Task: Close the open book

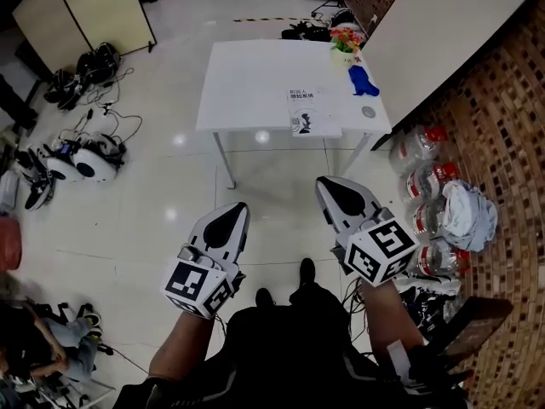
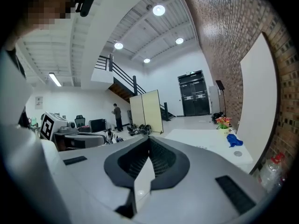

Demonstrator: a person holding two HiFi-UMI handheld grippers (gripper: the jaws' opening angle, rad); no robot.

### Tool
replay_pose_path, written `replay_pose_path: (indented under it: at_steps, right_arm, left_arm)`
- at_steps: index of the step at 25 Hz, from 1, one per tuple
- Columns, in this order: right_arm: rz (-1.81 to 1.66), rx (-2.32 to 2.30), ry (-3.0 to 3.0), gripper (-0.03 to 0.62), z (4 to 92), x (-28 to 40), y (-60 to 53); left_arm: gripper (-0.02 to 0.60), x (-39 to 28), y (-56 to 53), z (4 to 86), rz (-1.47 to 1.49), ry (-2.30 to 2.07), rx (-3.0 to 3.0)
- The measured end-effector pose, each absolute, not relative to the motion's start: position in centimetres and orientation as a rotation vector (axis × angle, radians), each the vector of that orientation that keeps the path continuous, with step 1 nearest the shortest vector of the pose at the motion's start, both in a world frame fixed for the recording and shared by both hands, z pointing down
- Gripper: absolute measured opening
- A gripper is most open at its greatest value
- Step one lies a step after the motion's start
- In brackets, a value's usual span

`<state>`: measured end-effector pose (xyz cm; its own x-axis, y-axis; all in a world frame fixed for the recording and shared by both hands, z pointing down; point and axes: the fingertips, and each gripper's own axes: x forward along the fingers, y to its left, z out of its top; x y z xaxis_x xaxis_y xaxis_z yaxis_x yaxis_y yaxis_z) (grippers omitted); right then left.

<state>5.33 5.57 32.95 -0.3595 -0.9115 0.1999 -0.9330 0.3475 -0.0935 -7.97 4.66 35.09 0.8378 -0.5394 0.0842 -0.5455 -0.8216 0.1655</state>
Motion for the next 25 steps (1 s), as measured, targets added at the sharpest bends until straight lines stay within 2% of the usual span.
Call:
replay_pose_path:
  at_steps: [8,19,25]
  right_arm:
    - [0.27,1.77,-2.501,0.0,31.3,7.0,16.1]
    - [0.233,1.723,-2.581,0.0,30.9,14.3,32.5]
    - [0.214,1.718,-2.605,0.0,30.3,12.5,37.8]
  left_arm:
    - [0.002,-6.5,14.0,33.6,0.042,-0.795,2.867]
    - [0.002,2.1,30.3,32.4,0.077,-0.824,2.867]
    - [0.002,0.4,36.1,31.6,0.122,-0.834,2.906]
